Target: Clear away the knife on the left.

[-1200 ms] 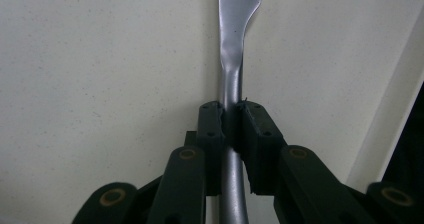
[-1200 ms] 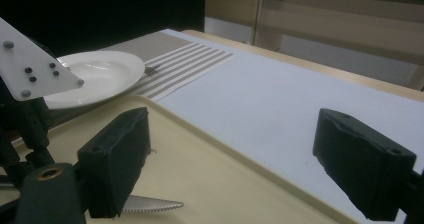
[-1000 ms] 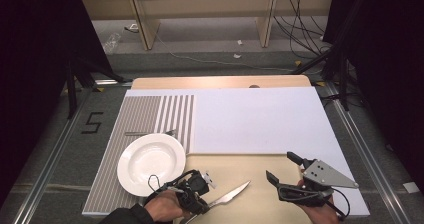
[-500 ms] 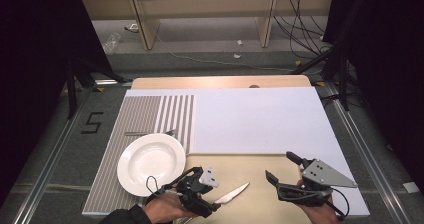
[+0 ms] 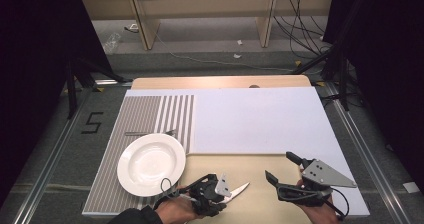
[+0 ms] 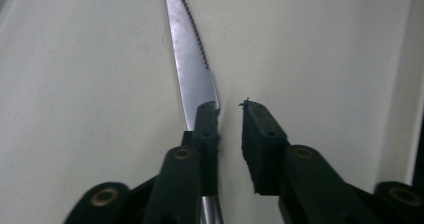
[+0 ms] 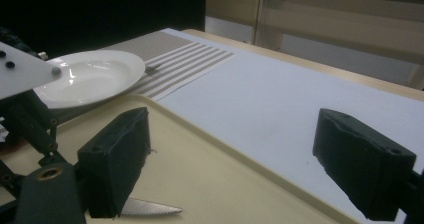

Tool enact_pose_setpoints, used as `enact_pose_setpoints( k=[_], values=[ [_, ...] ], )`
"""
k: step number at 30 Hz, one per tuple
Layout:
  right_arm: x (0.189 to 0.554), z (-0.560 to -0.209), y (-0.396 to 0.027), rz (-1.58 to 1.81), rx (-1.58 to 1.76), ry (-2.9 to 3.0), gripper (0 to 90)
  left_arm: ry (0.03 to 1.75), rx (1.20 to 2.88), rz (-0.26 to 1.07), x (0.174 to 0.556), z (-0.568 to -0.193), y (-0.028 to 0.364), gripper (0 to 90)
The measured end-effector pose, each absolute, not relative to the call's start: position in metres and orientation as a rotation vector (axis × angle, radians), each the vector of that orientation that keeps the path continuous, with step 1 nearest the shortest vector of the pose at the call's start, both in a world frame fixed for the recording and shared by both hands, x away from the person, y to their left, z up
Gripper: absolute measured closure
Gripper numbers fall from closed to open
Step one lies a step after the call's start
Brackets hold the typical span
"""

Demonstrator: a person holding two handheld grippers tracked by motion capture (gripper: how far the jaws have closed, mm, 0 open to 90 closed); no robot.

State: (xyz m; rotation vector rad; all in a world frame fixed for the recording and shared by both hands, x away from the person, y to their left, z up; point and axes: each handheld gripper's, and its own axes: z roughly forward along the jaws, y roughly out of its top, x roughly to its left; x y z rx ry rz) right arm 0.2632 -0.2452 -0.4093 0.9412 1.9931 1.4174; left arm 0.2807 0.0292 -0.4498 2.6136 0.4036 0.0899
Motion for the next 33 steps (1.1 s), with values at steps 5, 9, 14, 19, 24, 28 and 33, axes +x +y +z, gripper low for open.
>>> enact_pose_setpoints(
  k=[5,9,14,19,24,28,33],
  values=[
    [0.263,-0.409,-0.245,1.417,0.941,1.995,16.2,0.393,2.624,0.076,0.28,-0.454,0.026,88.1],
    [0.263,-0.409,-0.244,1.415,0.94,1.999,16.2,0.383,2.643,0.069,0.28,-0.457,0.023,89.1],
    [0.263,-0.409,-0.245,1.413,0.941,2.002,16.2,0.387,2.66,0.077,0.28,-0.461,0.021,89.2],
    [0.263,-0.409,-0.244,1.414,0.938,2.001,16.3,0.403,2.661,0.091,0.281,-0.462,0.022,89.2],
    [0.264,-0.41,-0.244,1.414,0.938,2.001,16.3,0.413,2.659,0.122,0.282,-0.463,0.021,89.2],
    [0.263,-0.41,-0.244,1.41,0.94,2.002,16.3,0.455,2.655,0.14,0.285,-0.463,0.023,89.2],
    [0.264,-0.41,-0.244,1.413,0.935,2.001,16.3,0.491,2.656,0.169,0.288,-0.463,0.025,89.2]
  ],
)
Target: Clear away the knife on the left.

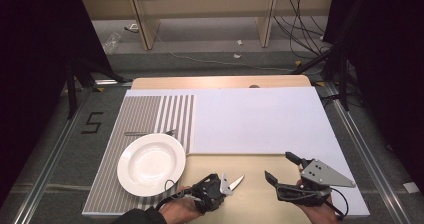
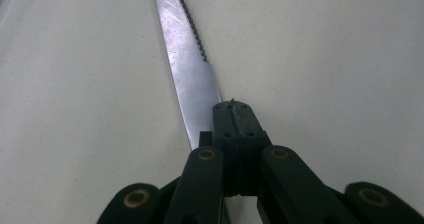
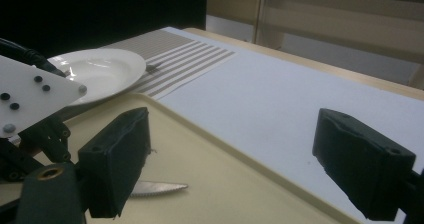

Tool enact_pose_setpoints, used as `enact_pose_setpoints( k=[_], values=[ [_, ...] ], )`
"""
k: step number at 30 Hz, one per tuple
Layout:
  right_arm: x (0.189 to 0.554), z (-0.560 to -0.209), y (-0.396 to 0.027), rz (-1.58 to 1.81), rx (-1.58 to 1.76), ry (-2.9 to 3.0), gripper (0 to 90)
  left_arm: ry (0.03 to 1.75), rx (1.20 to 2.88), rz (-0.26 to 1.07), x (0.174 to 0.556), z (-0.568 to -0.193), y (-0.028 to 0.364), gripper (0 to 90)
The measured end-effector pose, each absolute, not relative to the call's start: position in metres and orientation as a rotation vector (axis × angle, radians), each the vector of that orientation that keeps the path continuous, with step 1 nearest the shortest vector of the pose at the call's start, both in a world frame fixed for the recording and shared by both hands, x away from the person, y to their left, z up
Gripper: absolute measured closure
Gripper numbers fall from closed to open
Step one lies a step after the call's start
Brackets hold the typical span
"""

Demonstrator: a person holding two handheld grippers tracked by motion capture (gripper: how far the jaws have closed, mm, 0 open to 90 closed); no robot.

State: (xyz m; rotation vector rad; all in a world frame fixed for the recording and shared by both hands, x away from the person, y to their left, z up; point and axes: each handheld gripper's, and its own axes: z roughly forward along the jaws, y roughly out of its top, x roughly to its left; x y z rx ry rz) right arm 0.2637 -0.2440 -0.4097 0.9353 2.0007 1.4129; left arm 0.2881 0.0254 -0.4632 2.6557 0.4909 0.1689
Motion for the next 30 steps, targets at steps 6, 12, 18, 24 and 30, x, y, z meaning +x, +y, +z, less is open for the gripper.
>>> enact_pose_setpoints(
  k=[6,12,18,24,30],
  values=[
    [0.264,-0.41,-0.244,1.41,0.937,2.005,16.4,0.539,2.649,0.193,0.293,-0.463,0.029,89.2],
    [0.263,-0.41,-0.244,1.411,0.937,2.006,16.4,0.58,2.649,0.245,0.298,-0.463,0.033,89.2],
    [0.263,-0.409,-0.245,1.405,0.94,2.008,16.5,0.611,2.656,0.253,0.301,-0.463,0.038,89.2],
    [0.264,-0.41,-0.244,1.413,0.935,2.003,16.5,0.626,2.666,0.293,0.303,-0.463,0.041,89.2],
    [0.264,-0.41,-0.244,1.413,0.933,2.003,16.6,0.651,2.675,0.314,0.304,-0.463,0.047,89.2]
  ],
)
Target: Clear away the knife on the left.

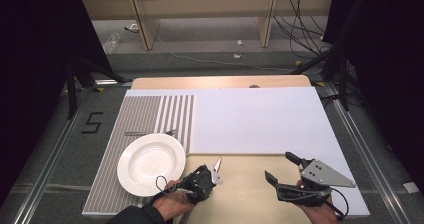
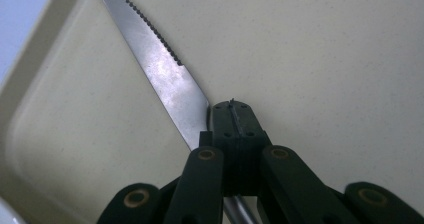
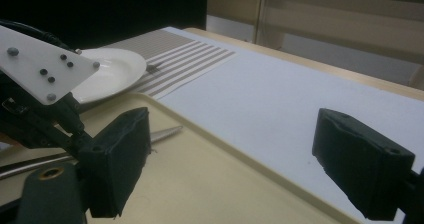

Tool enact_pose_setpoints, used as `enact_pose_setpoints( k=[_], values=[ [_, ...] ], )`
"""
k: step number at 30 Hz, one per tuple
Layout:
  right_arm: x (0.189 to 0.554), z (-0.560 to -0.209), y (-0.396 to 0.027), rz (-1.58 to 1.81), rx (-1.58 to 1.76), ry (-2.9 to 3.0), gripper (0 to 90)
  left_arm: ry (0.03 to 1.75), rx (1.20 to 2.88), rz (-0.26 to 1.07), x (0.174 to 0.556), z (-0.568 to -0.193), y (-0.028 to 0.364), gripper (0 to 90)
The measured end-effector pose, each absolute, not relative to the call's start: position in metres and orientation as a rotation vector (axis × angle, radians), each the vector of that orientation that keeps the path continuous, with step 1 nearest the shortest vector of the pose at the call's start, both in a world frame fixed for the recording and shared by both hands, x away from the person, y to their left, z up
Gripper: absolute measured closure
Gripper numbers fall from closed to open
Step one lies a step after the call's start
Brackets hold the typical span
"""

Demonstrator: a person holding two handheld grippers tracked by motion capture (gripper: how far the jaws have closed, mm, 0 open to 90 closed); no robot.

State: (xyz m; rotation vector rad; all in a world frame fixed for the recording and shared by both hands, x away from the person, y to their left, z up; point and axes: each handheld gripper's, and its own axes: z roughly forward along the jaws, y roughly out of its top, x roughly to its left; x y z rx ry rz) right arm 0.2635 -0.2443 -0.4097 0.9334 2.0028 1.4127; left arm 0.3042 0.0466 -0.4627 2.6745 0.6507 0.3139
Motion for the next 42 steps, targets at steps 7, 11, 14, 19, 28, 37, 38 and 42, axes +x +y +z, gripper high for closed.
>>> enact_pose_setpoints(
  k=[7,11,14,19,28,37,38,42],
  values=[
    [0.263,-0.41,-0.244,1.414,0.932,2.001,16.6,0.668,2.688,0.334,0.304,-0.462,0.052,89.3],
    [0.263,-0.409,-0.244,1.414,0.934,2.003,16.7,0.678,2.693,0.34,0.303,-0.462,0.053,89.3],
    [0.263,-0.409,-0.244,1.414,0.931,2.003,16.7,0.677,2.698,0.345,0.302,-0.462,0.053,89.3],
    [0.263,-0.41,-0.244,1.416,0.93,2.002,16.7,0.688,2.702,0.346,0.301,-0.462,0.056,89.4],
    [0.263,-0.409,-0.244,1.417,0.929,2.002,16.7,0.705,2.7,0.334,0.3,-0.462,0.061,89.5],
    [0.263,-0.409,-0.244,1.417,0.93,2.002,16.7,0.73,2.691,0.314,0.296,-0.462,0.069,89.5],
    [0.263,-0.409,-0.244,1.419,0.931,2.002,16.7,0.731,2.69,0.316,0.296,-0.462,0.07,89.5],
    [0.262,-0.409,-0.244,1.412,0.933,2.007,16.7,0.739,2.69,0.314,0.295,-0.462,0.072,89.5]
  ],
)
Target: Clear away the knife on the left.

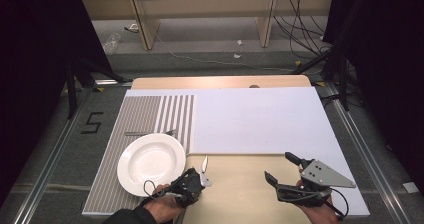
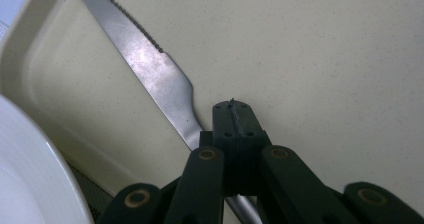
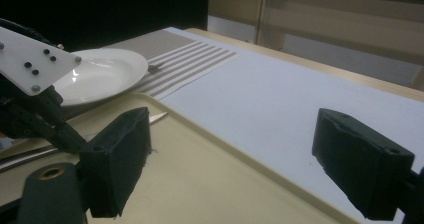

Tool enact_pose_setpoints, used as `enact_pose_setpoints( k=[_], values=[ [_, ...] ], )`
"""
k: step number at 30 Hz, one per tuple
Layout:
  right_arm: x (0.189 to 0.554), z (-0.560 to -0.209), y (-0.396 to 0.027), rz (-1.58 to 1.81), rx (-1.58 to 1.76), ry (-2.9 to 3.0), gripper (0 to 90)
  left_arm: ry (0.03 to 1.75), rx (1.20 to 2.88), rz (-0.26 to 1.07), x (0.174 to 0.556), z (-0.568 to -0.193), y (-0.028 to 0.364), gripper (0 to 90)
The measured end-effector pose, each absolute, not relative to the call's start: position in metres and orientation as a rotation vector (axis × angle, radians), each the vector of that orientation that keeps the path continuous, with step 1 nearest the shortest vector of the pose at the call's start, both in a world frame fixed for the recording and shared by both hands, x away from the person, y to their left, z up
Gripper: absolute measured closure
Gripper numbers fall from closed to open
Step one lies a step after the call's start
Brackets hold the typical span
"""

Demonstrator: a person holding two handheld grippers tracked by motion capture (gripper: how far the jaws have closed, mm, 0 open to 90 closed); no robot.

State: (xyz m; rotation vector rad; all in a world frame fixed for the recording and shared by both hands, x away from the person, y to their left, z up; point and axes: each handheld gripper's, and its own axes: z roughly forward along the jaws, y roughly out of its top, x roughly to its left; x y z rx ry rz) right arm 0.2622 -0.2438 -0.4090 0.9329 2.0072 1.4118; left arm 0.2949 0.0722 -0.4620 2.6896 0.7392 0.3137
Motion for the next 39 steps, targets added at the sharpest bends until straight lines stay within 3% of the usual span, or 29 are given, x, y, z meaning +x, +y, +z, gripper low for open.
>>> enact_pose_setpoints(
  k=[29,39],
  values=[
    [0.264,-0.409,-0.245,1.418,0.938,2.004,16.7,0.804,2.625,0.237,0.276,-0.461,0.108,88.7],
    [0.264,-0.41,-0.243,1.42,0.925,2.007,16.6,0.77,2.539,0.221,0.273,-0.452,0.108,72.7]
  ],
)
